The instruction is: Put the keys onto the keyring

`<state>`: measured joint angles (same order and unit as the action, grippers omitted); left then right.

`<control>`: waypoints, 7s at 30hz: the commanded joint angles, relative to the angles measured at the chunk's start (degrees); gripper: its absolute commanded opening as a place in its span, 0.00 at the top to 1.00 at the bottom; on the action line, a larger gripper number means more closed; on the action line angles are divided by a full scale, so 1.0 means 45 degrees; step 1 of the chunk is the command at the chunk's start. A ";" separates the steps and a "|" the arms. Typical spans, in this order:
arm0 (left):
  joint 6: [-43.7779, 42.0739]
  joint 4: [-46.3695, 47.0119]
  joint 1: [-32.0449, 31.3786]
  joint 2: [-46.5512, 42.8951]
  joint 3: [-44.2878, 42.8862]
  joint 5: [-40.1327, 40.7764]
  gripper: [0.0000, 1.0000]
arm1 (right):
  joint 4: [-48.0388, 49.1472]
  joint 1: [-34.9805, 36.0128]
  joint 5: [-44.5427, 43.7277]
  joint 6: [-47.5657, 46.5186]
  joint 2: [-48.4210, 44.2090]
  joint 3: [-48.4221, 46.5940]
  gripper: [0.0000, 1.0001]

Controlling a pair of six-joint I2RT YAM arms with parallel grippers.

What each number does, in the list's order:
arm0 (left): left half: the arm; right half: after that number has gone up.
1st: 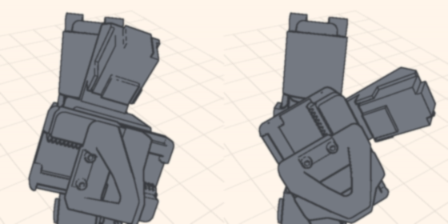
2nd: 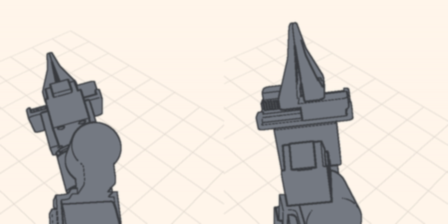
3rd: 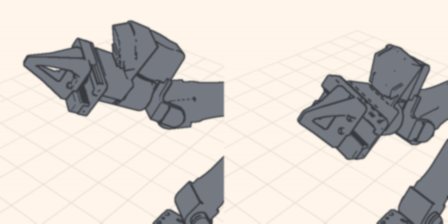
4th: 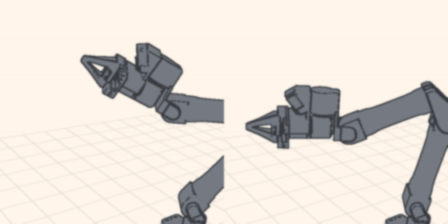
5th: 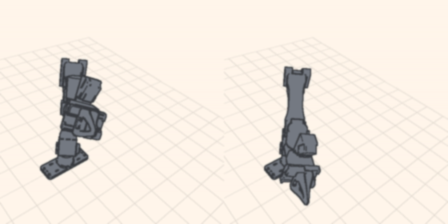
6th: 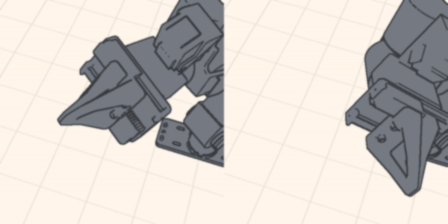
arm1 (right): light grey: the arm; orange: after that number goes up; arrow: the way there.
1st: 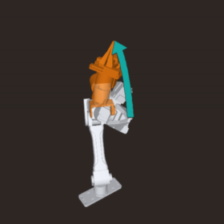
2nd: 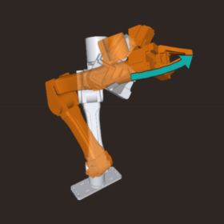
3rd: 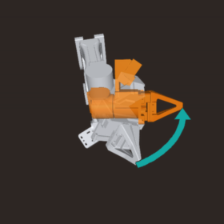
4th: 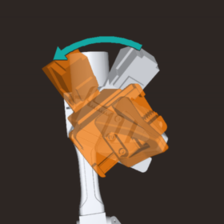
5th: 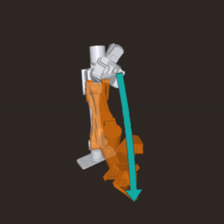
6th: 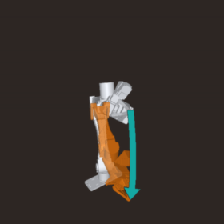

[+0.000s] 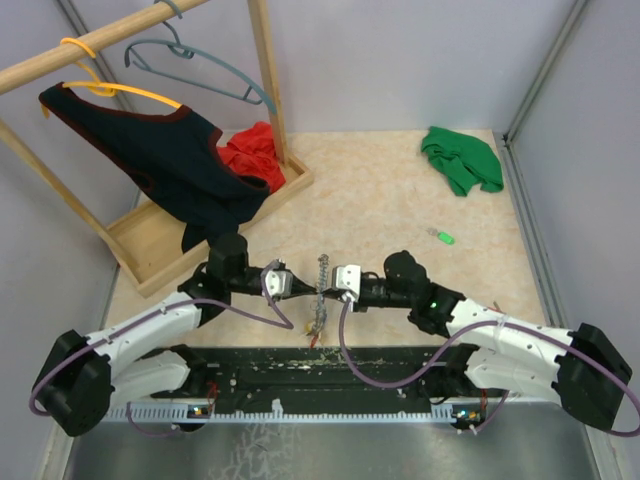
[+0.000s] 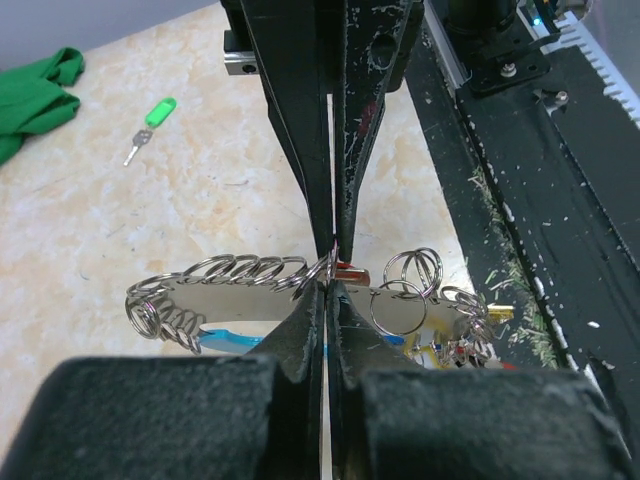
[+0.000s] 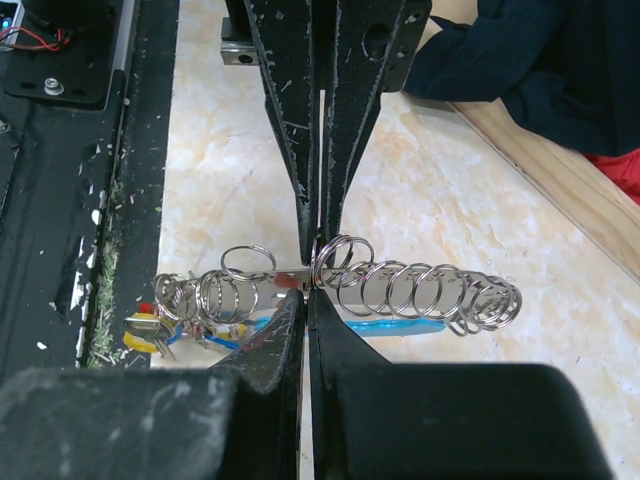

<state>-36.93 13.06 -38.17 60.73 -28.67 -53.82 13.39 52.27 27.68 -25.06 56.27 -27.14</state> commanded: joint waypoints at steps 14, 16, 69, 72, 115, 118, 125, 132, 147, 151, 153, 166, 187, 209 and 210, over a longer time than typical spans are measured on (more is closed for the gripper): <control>0.3578 0.9345 -0.0638 0.0501 0.3524 0.2369 1.00 | -0.1858 0.0279 0.0378 -0.0370 0.0948 -0.3157 1.00; 0.4043 1.1838 -0.0619 0.1333 0.3945 0.2488 1.00 | -0.2620 0.0279 0.0338 -0.0727 0.1213 -0.3791 1.00; 0.5393 1.9891 0.0534 0.5398 0.4290 0.1013 1.00 | -0.4880 -0.1206 0.1065 -0.1515 0.1404 -0.4179 1.00; 0.5383 1.9881 0.0534 0.5313 0.4289 0.0777 1.00 | -0.4852 -0.1205 0.1093 -0.1567 0.1509 -0.4138 1.00; 0.5929 1.9877 0.0514 0.5295 0.4068 0.0485 1.00 | -0.4164 -0.1205 0.1578 -0.1480 0.1689 -0.3430 1.00; 0.5953 1.9886 0.0512 0.5294 0.4065 0.0507 1.00 | -0.4092 -0.1205 0.1664 -0.1453 0.1672 -0.3384 1.00; 0.6049 1.9882 0.0514 0.5303 0.4065 0.0614 1.00 | -0.3651 -0.1205 0.1871 -0.1227 0.1448 -0.3191 1.00; 0.6082 1.9888 0.0514 0.5160 0.4194 0.0965 1.00 | -0.3565 -0.1206 0.1534 -0.1013 0.1098 -0.3001 1.00; 0.5393 1.9896 0.0525 0.4461 0.5363 0.3489 1.00 | -0.5963 -0.1123 -0.4938 0.6225 -0.0025 -0.2765 1.00; 0.5295 1.9890 0.0531 0.4467 0.5441 0.3844 1.00 | -0.7069 -0.0817 -0.7128 0.7560 0.0384 -0.2830 1.00; 0.5248 1.9891 0.0534 0.4483 0.5434 0.3970 1.00 | -0.6945 -0.0807 -0.7961 0.8119 0.0784 -0.2685 1.00; 0.5142 1.9893 0.0534 0.4386 0.5607 0.4250 1.00 | -0.0817 -0.0812 -1.0759 0.8088 0.4704 -0.1498 1.00; 0.5118 1.9896 0.0529 0.4482 0.5629 0.4362 1.00 | 0.3200 -0.0842 -1.1437 0.7984 0.7154 -0.0619 0.91; 0.5303 1.9881 0.0524 0.4510 0.5526 0.4169 1.00 | -0.7334 -0.2514 -0.6400 0.5894 0.6318 -0.6081 0.54; 0.5297 1.9890 0.0532 0.4512 0.5525 0.4168 1.00 | -0.7726 -0.2514 -0.6371 0.5873 0.6596 -0.6424 0.54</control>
<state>-13.69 87.05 -36.14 81.56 -3.66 -34.70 -12.27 41.19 -5.26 4.49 83.13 -49.47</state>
